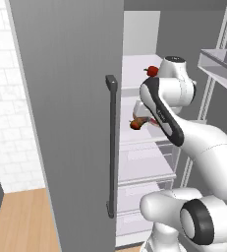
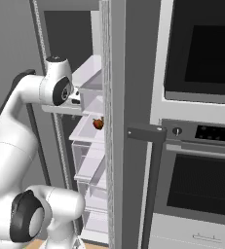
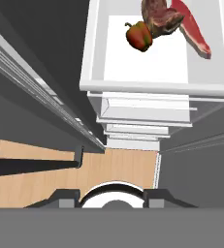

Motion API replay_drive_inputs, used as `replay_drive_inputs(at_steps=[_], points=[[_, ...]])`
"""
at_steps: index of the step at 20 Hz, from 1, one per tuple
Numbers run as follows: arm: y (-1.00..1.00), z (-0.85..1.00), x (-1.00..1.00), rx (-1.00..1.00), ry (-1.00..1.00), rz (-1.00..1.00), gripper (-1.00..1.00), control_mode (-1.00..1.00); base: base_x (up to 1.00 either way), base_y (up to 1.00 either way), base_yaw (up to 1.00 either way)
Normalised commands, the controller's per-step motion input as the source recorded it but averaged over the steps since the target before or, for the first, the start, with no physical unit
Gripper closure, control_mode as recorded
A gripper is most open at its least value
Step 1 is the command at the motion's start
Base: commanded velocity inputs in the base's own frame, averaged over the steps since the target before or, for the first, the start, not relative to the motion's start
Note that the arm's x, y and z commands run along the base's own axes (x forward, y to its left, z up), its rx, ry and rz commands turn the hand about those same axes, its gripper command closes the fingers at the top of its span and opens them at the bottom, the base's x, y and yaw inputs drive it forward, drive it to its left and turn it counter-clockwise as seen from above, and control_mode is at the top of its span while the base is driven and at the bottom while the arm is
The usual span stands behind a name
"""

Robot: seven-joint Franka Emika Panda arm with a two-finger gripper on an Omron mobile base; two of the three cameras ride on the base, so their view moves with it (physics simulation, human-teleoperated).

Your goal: Place one bell pepper and one steak in each tupperware on the nearby counter, to pack two identical lunches.

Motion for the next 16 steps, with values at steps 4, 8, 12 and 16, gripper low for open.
replay_drive_inputs(at_steps=[4, 8, 12, 16], points=[[-0.12, 0.0, 0.0, 0.03, -0.12, -0.01, -1.0, -1.0, 0.0, 0.0, 0.0], [-0.27, 0.19, 0.0, 0.09, -0.23, 0.0, -1.0, -1.0, 0.0, 0.0, 0.0], [-0.07, 0.32, 0.0, 0.02, -0.15, -0.03, -1.0, -1.0, 0.0, 0.0, 0.0], [0.0, 0.39, 0.0, 0.0, -0.07, -0.06, -1.0, -1.0, 0.0, 0.0, 0.0]])
